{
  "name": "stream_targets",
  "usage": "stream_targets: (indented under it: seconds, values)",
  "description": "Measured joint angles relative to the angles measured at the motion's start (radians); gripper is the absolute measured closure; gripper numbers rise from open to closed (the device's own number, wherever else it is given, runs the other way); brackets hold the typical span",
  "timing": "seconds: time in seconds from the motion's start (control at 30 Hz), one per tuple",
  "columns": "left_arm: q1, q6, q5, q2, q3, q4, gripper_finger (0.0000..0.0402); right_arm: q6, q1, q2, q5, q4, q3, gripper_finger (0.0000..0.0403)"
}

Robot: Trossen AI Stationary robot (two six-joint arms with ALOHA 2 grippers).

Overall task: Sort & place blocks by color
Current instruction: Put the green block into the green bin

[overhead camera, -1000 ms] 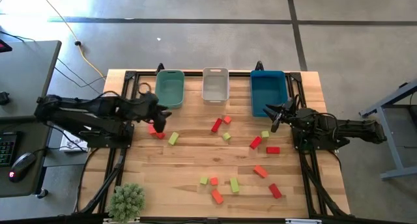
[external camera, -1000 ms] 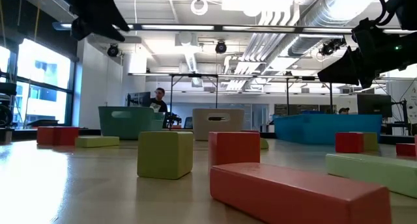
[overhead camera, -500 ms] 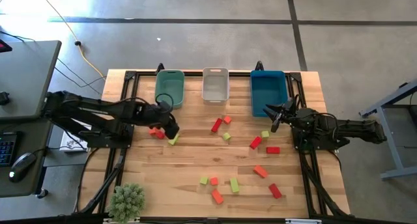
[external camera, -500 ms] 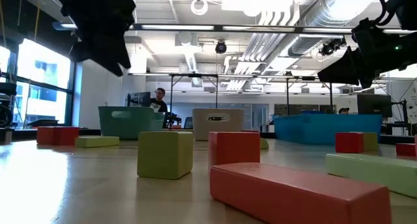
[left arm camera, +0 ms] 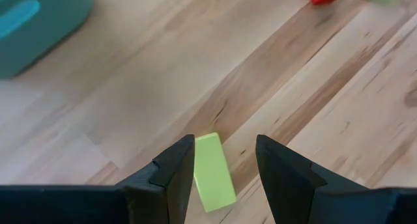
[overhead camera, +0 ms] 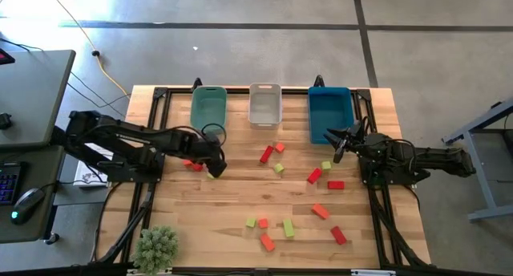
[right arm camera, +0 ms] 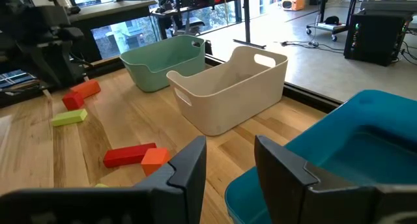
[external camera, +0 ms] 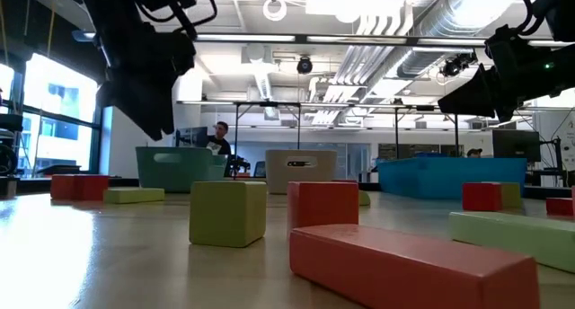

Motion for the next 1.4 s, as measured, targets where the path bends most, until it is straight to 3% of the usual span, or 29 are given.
stream_targets:
  seconds: [0.37,0.77,1.4]
  values:
    - [0.034,-0.02,0.092,0.107,-0.001,0.001,0.0245,0.0,0.0,0.0,0.0,0.0,0.0,0.0284]
    - [0.035,-0.052,0.125,0.183,-0.001,0.004,0.0206,0.0,0.0,0.0,0.0,0.0,0.0,0.0284]
    - [0.034,-0.069,0.138,0.323,0.003,0.05,0.0205,0.0,0.0,0.0,0.0,0.0,0.0,0.0284]
